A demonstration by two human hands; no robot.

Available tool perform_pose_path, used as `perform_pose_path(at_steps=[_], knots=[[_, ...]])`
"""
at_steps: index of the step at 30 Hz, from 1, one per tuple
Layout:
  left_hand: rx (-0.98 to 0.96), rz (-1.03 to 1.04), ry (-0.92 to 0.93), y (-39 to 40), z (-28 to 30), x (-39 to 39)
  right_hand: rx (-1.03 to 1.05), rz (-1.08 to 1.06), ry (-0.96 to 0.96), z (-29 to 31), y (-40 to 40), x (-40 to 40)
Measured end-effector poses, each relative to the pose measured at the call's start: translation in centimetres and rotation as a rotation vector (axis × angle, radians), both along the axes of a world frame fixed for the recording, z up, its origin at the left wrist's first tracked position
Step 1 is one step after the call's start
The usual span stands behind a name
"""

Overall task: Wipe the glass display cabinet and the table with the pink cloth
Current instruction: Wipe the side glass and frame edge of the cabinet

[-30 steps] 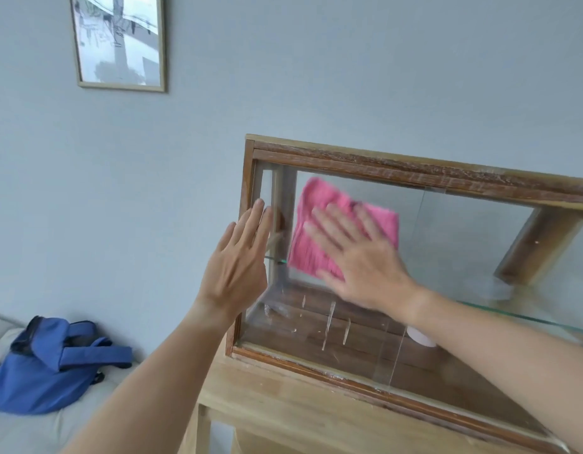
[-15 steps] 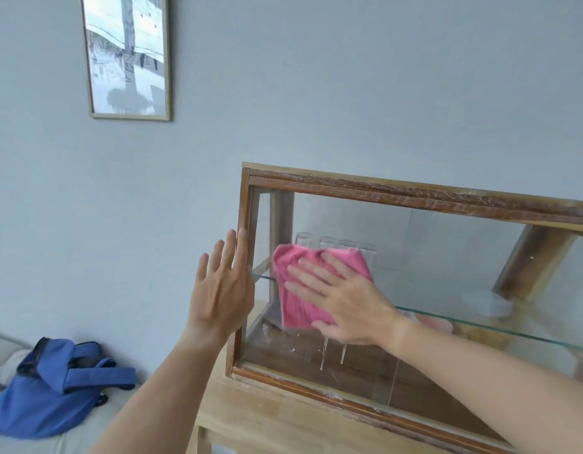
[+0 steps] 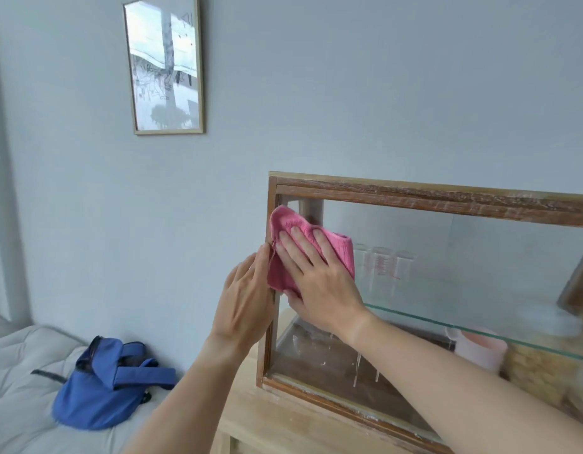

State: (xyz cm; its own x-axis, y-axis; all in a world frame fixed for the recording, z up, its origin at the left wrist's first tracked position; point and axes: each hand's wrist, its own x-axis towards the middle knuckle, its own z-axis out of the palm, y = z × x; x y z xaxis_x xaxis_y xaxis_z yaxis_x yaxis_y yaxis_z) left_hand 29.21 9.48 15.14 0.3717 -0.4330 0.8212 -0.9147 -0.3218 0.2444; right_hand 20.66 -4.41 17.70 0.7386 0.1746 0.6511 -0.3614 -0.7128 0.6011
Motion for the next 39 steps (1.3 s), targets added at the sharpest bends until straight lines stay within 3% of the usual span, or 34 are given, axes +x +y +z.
perform_pose_path(at_steps=[6, 9, 14, 22, 28, 39], knots=[[0.014, 0.119, -0.043, -1.0, -1.2, 0.2, -0.127, 0.008, 0.245, -2.5, -2.8, -3.5], [0.02, 0.184, -0.018, -1.4, -1.5, -0.4, -0.14, -0.002, 0.203, -1.7, -3.5, -4.8], [-0.007, 0.095, 0.028, -1.5, -2.1, -0.1, -0.077, -0.072, -0.042, 4.8, -2.4, -3.8], [0.003, 0.146, 0.03, -1.4, -1.5, 0.0, -0.159, -0.046, 0.026, 5.5, -3.2, -4.0], [0.009, 0.154, 0.031, -1.5, -1.5, 0.5, -0.083, -0.094, -0.124, 3.8, -4.9, -9.0], [-0.01, 0.154, 0.012, -1.3, -1.6, -0.6, -0.031, -0.019, -0.023, 2.9, -0.7, -0.4]])
